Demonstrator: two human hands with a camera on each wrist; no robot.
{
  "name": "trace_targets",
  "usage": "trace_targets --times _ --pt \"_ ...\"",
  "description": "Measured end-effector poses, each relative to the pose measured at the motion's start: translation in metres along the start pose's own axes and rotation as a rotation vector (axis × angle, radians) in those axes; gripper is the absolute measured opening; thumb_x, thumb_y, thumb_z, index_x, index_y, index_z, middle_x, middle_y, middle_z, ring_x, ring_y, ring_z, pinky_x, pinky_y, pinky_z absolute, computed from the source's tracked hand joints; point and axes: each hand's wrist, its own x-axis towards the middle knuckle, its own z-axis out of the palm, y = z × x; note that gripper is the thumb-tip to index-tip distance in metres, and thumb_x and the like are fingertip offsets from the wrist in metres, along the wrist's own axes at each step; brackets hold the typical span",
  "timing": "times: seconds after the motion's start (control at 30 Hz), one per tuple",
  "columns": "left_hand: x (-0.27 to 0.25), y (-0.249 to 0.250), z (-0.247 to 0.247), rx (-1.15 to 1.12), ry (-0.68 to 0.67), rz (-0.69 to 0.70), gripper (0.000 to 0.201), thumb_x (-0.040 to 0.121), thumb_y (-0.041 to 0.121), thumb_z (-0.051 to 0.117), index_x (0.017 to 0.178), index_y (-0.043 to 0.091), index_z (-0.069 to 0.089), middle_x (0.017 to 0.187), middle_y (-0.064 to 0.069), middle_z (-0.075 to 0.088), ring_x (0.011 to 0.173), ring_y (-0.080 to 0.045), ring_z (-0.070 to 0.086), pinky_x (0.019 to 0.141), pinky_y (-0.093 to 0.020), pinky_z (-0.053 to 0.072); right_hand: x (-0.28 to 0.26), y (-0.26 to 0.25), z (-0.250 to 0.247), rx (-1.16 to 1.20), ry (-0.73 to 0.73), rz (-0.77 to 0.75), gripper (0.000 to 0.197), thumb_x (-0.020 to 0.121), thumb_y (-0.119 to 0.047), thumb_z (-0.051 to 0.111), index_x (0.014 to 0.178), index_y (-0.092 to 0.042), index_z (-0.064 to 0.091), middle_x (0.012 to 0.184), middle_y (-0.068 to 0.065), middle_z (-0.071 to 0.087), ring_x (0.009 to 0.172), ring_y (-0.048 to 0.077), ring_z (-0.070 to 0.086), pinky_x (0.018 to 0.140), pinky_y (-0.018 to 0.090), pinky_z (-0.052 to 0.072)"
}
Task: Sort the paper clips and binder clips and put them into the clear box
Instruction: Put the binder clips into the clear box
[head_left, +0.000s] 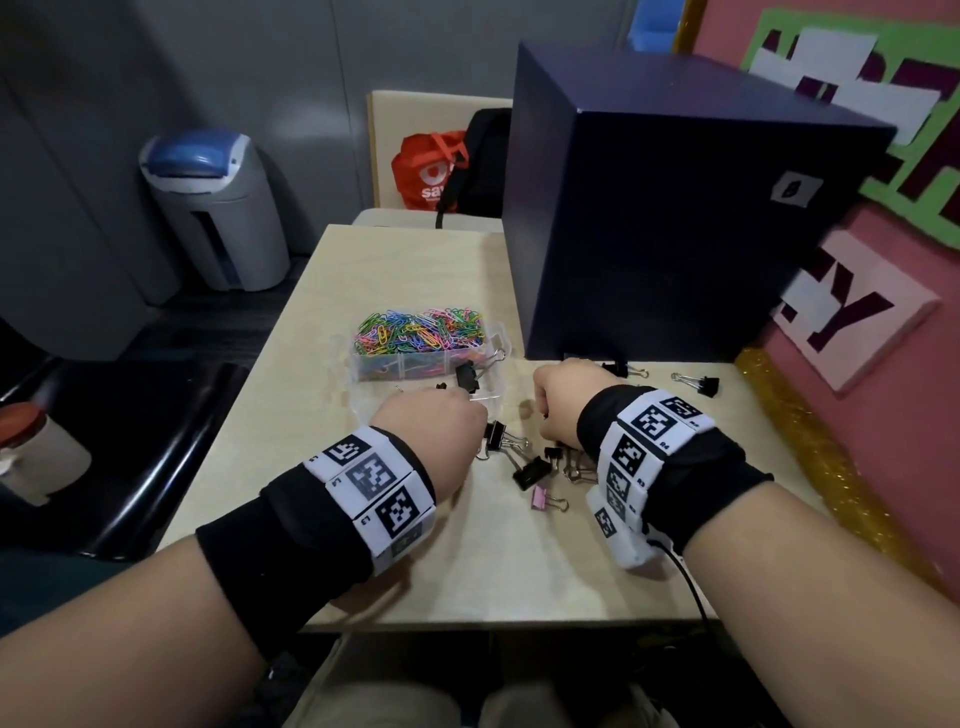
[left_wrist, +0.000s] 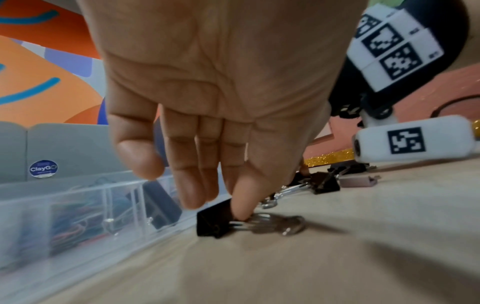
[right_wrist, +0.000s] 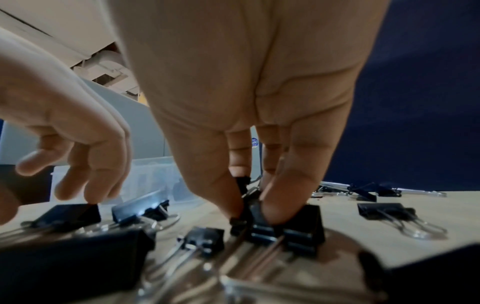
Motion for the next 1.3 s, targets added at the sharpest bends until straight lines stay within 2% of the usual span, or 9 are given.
trace_targets --times 0.17,0.33,0.47,0.6,0.77,0.9,1.03,1.13,1.3 --pt "0.001 -0.006 -0.001 -0.005 -0.077 0.019 0.039 0.088 0.001 0.043 0.122 0.018 0.051 0.112 -0.007 0.057 0.104 -0.029 0.058 0.070 -0.034 0.040 -0.010 0.000 -0.015 0.117 0.152 -0.009 0.026 0.086 -0.025 0.060 0.109 -0.011 0.061 0.110 0.007 0.062 0.098 0.022 0.059 0.086 0.034 0.052" --pt "0.004 -0.012 0.002 -0.015 -0.088 -0.003 0.016 0.087 0.018 0.055 0.102 0.015 0.058 0.095 -0.004 0.060 0.090 -0.027 0.061 0.065 -0.032 0.043 -0.010 -0.015 -0.024 0.419 0.408 -0.090 0.007 0.084 -0.022 0.062 0.089 -0.021 0.056 0.102 0.001 0.054 0.087 0.019 0.055 0.077 0.028 0.046" --pt "0.002 -0.023 -0.007 -0.136 -0.013 -0.083 0.021 0.083 0.038 0.059 0.086 0.018 0.051 0.076 0.001 0.049 0.074 -0.022 0.051 0.064 -0.032 0.046 -0.003 -0.031 -0.019 0.494 0.400 -0.185 0.021 0.088 -0.025 0.059 0.109 -0.022 0.061 0.111 0.001 0.058 0.095 0.021 0.061 0.090 0.033 0.049" --pt "0.003 -0.044 -0.018 -0.247 0.105 -0.188 0.018 0.080 0.042 0.059 0.078 0.025 0.055 0.071 0.001 0.054 0.072 -0.022 0.051 0.062 -0.029 0.044 -0.002 -0.025 -0.022 0.506 0.405 -0.138 0.023 0.093 -0.029 0.056 0.115 -0.024 0.060 0.116 0.000 0.059 0.103 0.019 0.058 0.091 0.029 0.046" --pt "0.013 -0.059 -0.015 -0.250 0.163 -0.284 0.037 0.085 0.039 0.058 0.113 0.015 0.057 0.102 -0.007 0.065 0.095 -0.027 0.060 0.072 -0.032 0.045 -0.015 0.000 -0.026 0.191 0.111 0.053 0.032 0.093 -0.032 0.053 0.120 -0.016 0.058 0.116 0.004 0.062 0.105 0.022 0.060 0.083 0.031 0.049" --pt "0.011 -0.034 -0.015 -0.251 0.132 -0.127 0.031 0.087 0.027 0.056 0.117 0.019 0.054 0.108 -0.004 0.063 0.100 -0.025 0.059 0.075 -0.033 0.046 -0.026 0.019 -0.022 -0.024 -0.133 0.161 0.052 0.090 -0.041 0.058 0.132 -0.012 0.051 0.120 0.003 0.062 0.109 0.021 0.060 0.084 0.029 0.049" --pt "0.015 -0.004 -0.007 -0.147 -0.005 0.023 0.030 0.091 0.018 0.052 0.121 0.021 0.053 0.113 -0.005 0.059 0.102 -0.026 0.060 0.071 -0.035 0.050 -0.033 0.025 -0.011 -0.039 -0.235 0.177 0.079 0.075 -0.052 0.072 0.138 -0.016 0.042 0.125 0.005 0.057 0.107 0.022 0.060 0.090 0.035 0.053" --pt "0.019 0.007 -0.003 -0.073 -0.090 0.059 0.039 0.091 0.011 0.049 0.128 0.022 0.050 0.115 -0.009 0.057 0.102 -0.028 0.059 0.070 -0.035 0.047 -0.034 0.020 -0.002 0.004 -0.270 0.185 0.093 0.067 -0.047 0.080 0.143 -0.025 0.030 0.133 0.010 0.042 0.105 0.026 0.058 0.088 0.040 0.055" --pt "0.021 0.009 -0.006 -0.036 -0.097 0.046 0.033 0.092 0.005 0.045 0.123 0.015 0.052 0.115 -0.012 0.058 0.104 -0.030 0.059 0.069 -0.033 0.041 -0.028 0.008 0.003 0.050 -0.222 0.120 0.073 0.075 -0.027 0.078 0.136 -0.026 0.038 0.130 0.012 0.039 0.092 0.027 0.059 0.083 0.039 0.057"
